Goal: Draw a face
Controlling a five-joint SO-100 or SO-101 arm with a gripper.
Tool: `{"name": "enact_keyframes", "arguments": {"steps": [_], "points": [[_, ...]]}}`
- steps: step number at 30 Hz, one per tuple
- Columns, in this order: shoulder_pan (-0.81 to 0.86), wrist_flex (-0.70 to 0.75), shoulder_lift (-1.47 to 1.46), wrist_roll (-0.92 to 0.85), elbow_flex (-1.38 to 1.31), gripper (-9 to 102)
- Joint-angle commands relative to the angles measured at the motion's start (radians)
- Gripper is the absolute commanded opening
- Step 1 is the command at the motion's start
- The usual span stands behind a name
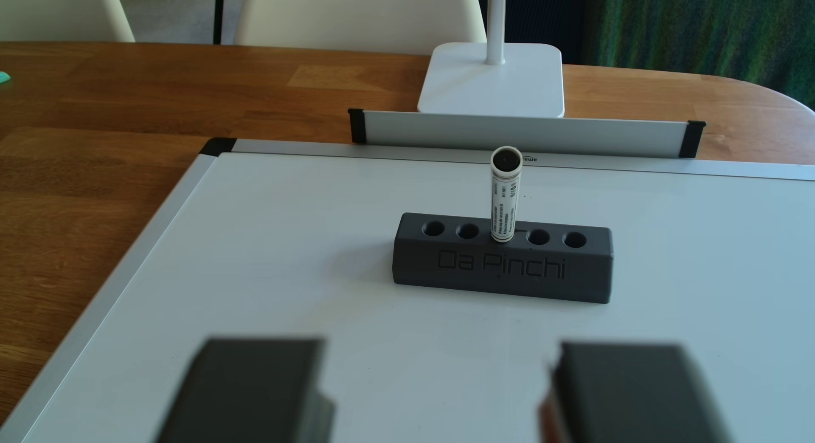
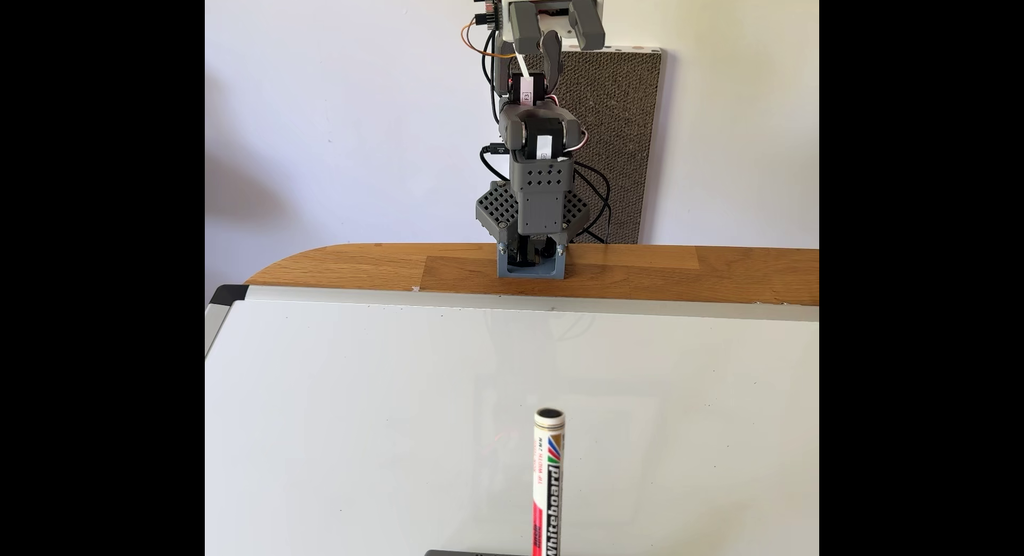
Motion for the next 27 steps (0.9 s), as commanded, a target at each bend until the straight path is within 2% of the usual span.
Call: {"name": "enact_keyframes", "arguments": {"steps": [1, 10, 13, 27], "points": [[-0.005, -0.006, 0.080, 0.003, -0.002, 95], [0.006, -0.017, 0.069, -0.008, -0.002, 95], [0.006, -0.107, -0.018, -0.009, -0.017, 95], [0.006, -0.529, -0.827, -0.009, -0.219, 95]]}}
